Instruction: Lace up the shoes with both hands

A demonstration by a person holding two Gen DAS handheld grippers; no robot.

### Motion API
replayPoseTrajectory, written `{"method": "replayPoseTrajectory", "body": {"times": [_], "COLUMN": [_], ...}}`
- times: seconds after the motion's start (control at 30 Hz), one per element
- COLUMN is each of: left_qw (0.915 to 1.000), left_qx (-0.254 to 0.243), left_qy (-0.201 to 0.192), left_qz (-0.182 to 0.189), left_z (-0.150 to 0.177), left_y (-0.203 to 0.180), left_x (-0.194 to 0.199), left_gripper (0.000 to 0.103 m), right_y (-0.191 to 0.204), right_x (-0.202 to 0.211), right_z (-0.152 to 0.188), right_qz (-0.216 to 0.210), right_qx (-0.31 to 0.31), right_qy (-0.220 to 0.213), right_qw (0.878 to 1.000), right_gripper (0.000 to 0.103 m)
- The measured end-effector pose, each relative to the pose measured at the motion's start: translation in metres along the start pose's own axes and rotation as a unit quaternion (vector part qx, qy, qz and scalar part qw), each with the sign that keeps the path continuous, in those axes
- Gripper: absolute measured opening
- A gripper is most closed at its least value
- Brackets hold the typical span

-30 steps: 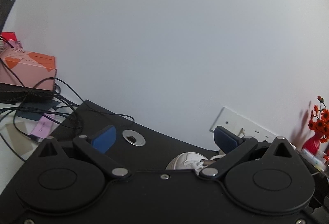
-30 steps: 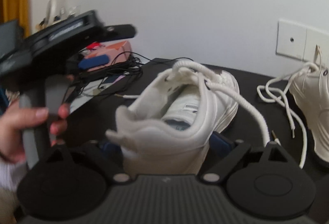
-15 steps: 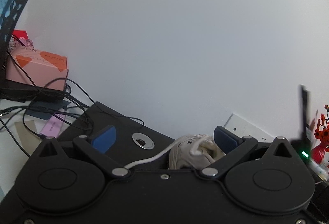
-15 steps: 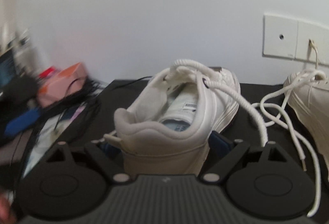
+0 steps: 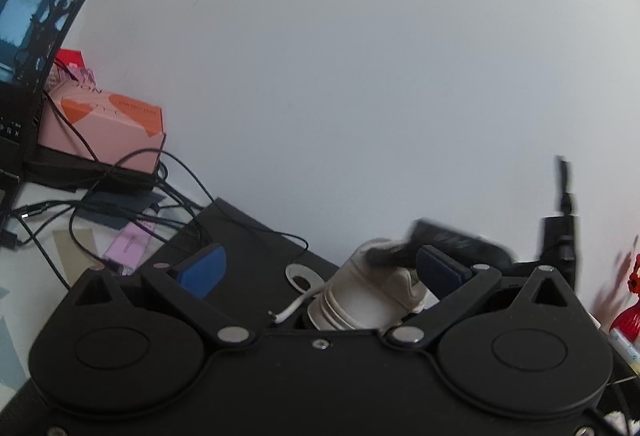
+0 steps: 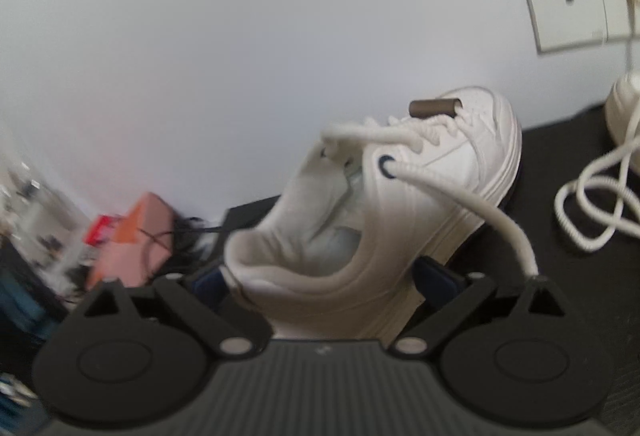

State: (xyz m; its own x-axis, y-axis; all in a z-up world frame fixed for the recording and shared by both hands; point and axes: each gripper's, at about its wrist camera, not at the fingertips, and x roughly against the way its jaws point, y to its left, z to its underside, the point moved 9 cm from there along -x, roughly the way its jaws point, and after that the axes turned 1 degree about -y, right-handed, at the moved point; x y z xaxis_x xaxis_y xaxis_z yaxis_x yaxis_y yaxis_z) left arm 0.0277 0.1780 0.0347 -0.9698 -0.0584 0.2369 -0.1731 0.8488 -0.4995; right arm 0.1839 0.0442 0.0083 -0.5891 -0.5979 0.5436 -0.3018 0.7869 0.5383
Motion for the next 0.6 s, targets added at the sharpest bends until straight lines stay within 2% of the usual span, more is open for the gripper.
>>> {"method": "replayPoseTrajectory", "body": {"times": [0.1, 0.2, 0.3, 0.43, 0.6], "left_qw": [0.9991, 0.9937, 0.9844, 0.9714, 0.9623], "left_qx": [-0.035, -0.087, -0.137, -0.184, -0.203], "left_qy": [0.023, 0.069, 0.109, 0.145, 0.175], "left_qz": [0.002, 0.009, 0.017, 0.038, 0.046], "left_z": [0.013, 0.041, 0.073, 0.112, 0.143], "left_y": [-0.015, -0.036, -0.057, -0.085, -0.1], "left_x": [-0.003, -0.012, -0.018, -0.019, -0.026], "left_gripper": [0.103, 0.103, 0.103, 0.103, 0.103], "right_y": [-0.012, -0.039, -0.07, -0.096, -0.119], "right_x": [0.038, 0.08, 0.114, 0.14, 0.143], "right_z": [-0.007, -0.003, 0.022, 0.067, 0.103], "right_qz": [-0.024, -0.018, 0.031, 0.076, 0.1], "right_qx": [0.018, 0.05, 0.121, 0.22, 0.223], "right_qy": [-0.023, -0.049, -0.053, -0.037, -0.009], "right_qw": [0.999, 0.997, 0.991, 0.972, 0.97], "right_gripper": [0.103, 0.102, 0.102, 0.102, 0.102]}}
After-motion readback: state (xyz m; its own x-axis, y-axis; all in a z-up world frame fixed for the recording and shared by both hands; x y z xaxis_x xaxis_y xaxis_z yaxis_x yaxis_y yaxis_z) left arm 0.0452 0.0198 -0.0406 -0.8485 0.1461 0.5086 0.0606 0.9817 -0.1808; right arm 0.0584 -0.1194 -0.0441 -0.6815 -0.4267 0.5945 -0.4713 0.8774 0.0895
